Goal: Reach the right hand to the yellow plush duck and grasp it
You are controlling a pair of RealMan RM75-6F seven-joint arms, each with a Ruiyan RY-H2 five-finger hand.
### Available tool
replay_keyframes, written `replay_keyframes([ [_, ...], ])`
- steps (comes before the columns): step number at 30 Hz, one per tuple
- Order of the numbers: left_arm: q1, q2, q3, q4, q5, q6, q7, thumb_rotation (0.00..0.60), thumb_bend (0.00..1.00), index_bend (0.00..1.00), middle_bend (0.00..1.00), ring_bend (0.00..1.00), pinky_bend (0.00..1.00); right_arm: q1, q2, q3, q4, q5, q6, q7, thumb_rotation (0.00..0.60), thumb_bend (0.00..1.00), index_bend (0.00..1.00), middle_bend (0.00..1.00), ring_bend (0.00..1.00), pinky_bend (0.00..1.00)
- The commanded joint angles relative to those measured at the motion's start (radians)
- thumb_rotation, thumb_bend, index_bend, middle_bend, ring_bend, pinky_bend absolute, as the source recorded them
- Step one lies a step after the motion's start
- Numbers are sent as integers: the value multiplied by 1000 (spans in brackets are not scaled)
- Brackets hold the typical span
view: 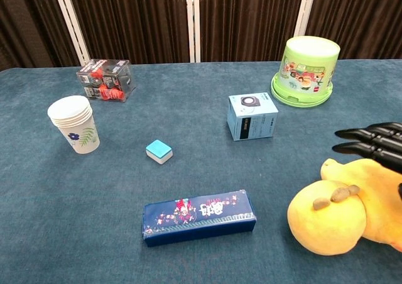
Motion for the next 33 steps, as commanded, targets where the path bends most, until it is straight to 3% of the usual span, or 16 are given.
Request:
replay_keyframes([
  [1, 2, 3, 0, -2, 4, 6, -3, 600, 151, 0, 0, 0, 0, 2, -13, -6, -2, 5, -13, -16, 600, 1000, 0, 0, 0, 0],
  [8, 6, 11, 0, -5, 12, 15, -14, 600, 152, 0, 0, 0, 0, 6, -55, -15, -11, 24, -47, -55, 600, 1000, 0, 0, 0, 0],
  [18, 2, 12, -4, -5, -10, 2, -7, 600, 152, 0, 0, 0, 0, 37, -147, 17, 48, 85, -97, -77, 600, 1000, 0, 0, 0, 0],
  [26, 0, 14, -2, -7, -11, -3, -5, 600, 152, 0, 0, 0, 0, 36, -165, 8, 92, 129, -124, -70, 600, 1000, 0, 0, 0, 0],
  [33, -2, 15, 1, -10, -8, -6, -2, 600, 153, 0, 0, 0, 0, 36, -149, 35, 93, 185, -125, -69, 600, 1000, 0, 0, 0, 0],
])
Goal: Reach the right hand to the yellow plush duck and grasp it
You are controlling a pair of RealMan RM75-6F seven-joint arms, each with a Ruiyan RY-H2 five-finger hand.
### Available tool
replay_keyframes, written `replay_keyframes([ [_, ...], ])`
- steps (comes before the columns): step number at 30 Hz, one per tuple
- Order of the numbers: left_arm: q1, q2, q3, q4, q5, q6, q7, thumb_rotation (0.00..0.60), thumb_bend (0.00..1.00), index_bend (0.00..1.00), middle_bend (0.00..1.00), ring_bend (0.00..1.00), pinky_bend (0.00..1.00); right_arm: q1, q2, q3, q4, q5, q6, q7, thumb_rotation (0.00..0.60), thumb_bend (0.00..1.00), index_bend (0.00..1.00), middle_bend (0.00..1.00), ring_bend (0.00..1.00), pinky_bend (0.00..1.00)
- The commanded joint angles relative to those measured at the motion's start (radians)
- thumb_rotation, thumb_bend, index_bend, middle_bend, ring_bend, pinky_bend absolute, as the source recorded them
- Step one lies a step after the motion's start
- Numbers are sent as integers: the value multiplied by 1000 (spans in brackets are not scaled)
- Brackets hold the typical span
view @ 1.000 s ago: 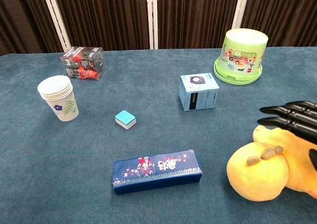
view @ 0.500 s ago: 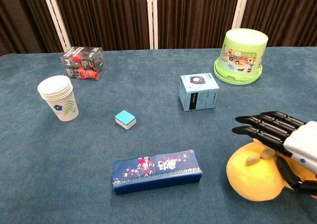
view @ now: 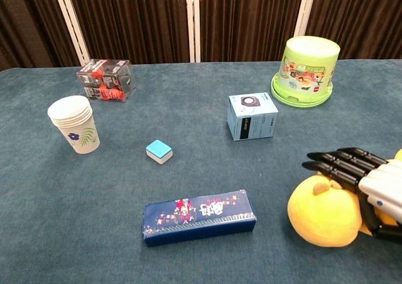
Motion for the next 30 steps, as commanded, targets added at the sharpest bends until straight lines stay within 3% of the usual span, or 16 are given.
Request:
replay_keyframes([
  [1, 0, 0, 0, 0, 1, 0, -1, 600, 153, 0, 0, 0, 0, 1, 14, 12, -10, 18, 3, 1, 600, 1000, 0, 0, 0, 0],
  [10, 0, 3, 4, -4, 7, 0, -2, 600, 152, 0, 0, 0, 0, 2, 67, 28, -66, 47, 25, 8, 600, 1000, 0, 0, 0, 0],
  [20, -1, 3, 7, -4, 10, -2, 0, 600, 153, 0, 0, 0, 0, 6, 86, -19, -112, 64, -37, -8, 600, 1000, 0, 0, 0, 0],
  [30, -1, 0, 9, -6, 13, -1, 6, 600, 153, 0, 0, 0, 0, 1, 99, -63, -175, -34, 34, -18, 600, 1000, 0, 0, 0, 0],
])
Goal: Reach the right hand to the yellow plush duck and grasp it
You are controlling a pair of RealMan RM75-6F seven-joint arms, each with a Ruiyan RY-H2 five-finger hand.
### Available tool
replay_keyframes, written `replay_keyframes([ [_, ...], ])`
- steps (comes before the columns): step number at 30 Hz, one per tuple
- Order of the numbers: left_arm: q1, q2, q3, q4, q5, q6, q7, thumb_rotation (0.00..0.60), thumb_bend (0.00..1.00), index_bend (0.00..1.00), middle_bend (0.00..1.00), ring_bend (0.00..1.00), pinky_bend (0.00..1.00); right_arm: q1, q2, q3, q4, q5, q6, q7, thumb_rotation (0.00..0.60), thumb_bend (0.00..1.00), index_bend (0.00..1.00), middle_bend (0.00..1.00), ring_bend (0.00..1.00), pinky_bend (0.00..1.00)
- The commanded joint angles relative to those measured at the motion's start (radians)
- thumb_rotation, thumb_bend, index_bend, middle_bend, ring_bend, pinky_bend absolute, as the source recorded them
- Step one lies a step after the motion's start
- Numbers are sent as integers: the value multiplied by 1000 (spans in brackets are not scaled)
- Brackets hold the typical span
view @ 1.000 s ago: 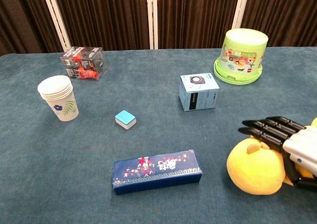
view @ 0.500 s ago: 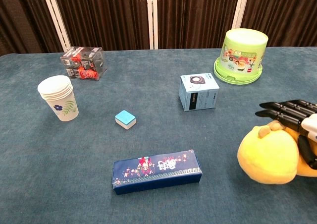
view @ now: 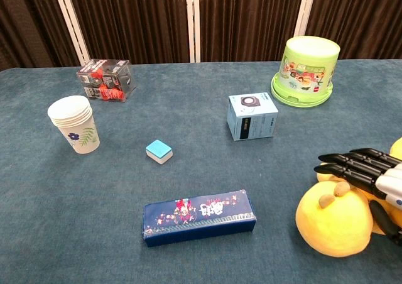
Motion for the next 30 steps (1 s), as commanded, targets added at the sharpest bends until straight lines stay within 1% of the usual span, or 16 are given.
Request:
replay_keyframes([
  [1, 1, 1, 0, -1, 2, 3, -2, 600, 153, 0, 0, 0, 0, -2, 7, -15, -33, -38, 31, -13, 600, 1000, 0, 0, 0, 0],
  [7, 1, 2, 1, 0, 4, 2, -5, 600, 153, 0, 0, 0, 0, -1, 10, -18, -58, -43, 32, -16, 600, 1000, 0, 0, 0, 0],
  [17, 1, 1, 1, 1, -1, -1, -4, 600, 153, 0, 0, 0, 0, 4, -19, 5, -5, 15, -10, -7, 600, 1000, 0, 0, 0, 0],
  [19, -1, 1, 2, 1, -1, -3, -1, 600, 153, 0, 0, 0, 0, 2, -35, 24, 38, 50, -21, -6, 600, 1000, 0, 0, 0, 0],
  [22, -1, 0, 1, 1, -1, -3, -1, 600, 154, 0, 0, 0, 0, -3, -57, 47, 86, 71, -7, -13, 600, 1000, 0, 0, 0, 0],
  [30, -2, 2, 4, -1, 2, -5, -3, 600, 154, 0, 0, 0, 0, -9, -65, 80, 122, 103, 24, 11, 600, 1000, 0, 0, 0, 0],
])
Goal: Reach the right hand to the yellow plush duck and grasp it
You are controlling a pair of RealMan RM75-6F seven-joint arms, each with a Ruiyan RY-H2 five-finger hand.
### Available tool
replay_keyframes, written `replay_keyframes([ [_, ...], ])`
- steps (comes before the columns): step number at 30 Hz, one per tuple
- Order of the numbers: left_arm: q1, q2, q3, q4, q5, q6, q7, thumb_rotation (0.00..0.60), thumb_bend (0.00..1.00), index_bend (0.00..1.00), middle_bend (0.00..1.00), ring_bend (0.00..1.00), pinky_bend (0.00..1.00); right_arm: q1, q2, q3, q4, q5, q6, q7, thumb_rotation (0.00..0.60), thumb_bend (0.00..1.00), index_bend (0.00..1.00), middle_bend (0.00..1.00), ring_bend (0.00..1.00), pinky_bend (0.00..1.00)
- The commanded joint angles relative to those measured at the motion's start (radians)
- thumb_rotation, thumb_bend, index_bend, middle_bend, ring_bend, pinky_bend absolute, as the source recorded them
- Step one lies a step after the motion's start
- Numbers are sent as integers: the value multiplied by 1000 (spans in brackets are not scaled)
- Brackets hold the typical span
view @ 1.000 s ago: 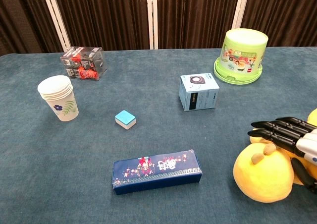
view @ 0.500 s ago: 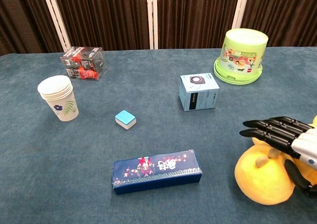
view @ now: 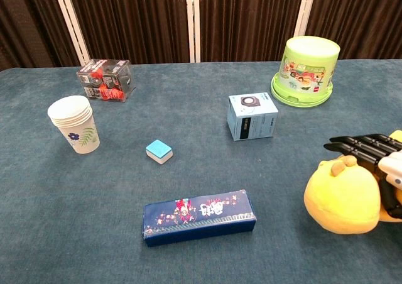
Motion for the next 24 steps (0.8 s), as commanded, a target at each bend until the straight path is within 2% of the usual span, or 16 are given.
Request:
replay_keyframes([
  [1, 0, 1, 1, -1, 2, 0, 0, 600, 153, 0, 0, 0, 0, -3, 3, 15, 6, 8, 21, 10, 600, 1000, 0, 0, 0, 0],
  [6, 0, 1, 2, -2, 2, -1, 0, 600, 154, 0, 0, 0, 0, -7, 6, 7, 2, 6, 29, 26, 600, 1000, 0, 0, 0, 0],
  [11, -1, 0, 4, -3, 3, -3, 5, 600, 154, 0, 0, 0, 0, -11, 1, -24, -5, -15, 25, 27, 600, 1000, 0, 0, 0, 0],
  [16, -1, 2, 3, -3, 3, -2, 2, 600, 155, 0, 0, 0, 0, -12, 27, -72, -76, -50, 11, 23, 600, 1000, 0, 0, 0, 0],
  [24, 0, 3, 4, -3, 7, 0, -3, 600, 154, 0, 0, 0, 0, -22, 71, -109, -163, -120, 57, 1, 600, 1000, 0, 0, 0, 0],
])
